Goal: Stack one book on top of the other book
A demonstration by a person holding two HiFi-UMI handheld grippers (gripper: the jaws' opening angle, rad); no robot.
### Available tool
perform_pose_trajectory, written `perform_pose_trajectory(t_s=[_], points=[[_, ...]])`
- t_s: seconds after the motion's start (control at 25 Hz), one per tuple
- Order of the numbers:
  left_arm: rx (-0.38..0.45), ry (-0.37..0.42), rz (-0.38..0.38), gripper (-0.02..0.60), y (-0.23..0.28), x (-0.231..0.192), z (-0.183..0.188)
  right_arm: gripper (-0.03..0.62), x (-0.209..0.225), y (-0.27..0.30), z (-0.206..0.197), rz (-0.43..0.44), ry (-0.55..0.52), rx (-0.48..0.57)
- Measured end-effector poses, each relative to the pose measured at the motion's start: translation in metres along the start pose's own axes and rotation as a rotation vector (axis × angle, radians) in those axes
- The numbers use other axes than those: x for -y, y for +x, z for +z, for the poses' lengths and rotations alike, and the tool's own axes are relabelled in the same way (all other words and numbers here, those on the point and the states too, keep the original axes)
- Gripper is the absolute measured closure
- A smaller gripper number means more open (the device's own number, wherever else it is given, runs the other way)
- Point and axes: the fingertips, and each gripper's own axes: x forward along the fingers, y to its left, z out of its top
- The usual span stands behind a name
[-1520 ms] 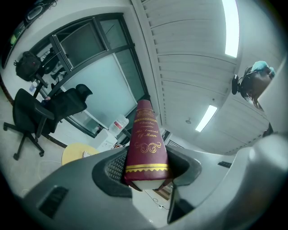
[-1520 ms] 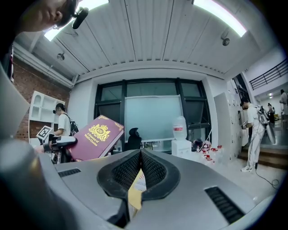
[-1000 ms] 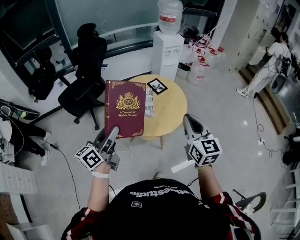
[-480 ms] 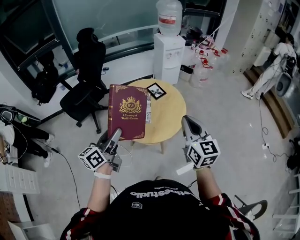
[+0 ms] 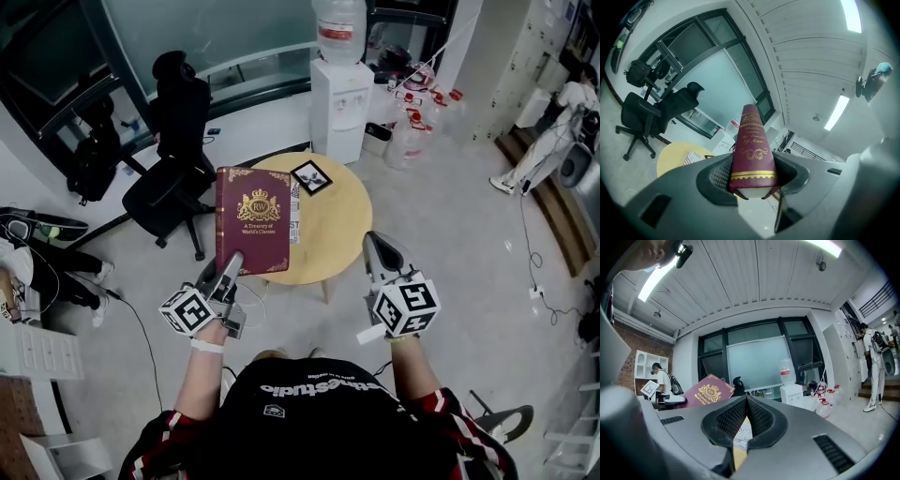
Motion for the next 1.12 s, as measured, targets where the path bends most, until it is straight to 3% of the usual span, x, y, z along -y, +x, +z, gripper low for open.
perform_pose_trajectory(t_s=[0.36, 0.76, 1.12], points=[[-0.046, -0.038, -0.040, 0.365, 0.026, -0.019, 0.007, 0.565, -0.003, 0.025, -0.003, -0.013, 0.011, -0.009], [-0.089, -0.175, -0.109, 0.365, 0.081, -0.061, 0.009, 0.565, -0.007, 0.059, 0.008, -0.072, -0.045, -0.020], [-0.145, -0.189, -0.114, 0.365, 0.116, -0.101, 0.006, 0.565, -0.014, 0.094, 0.001, -0.118, -0.053, -0.026]])
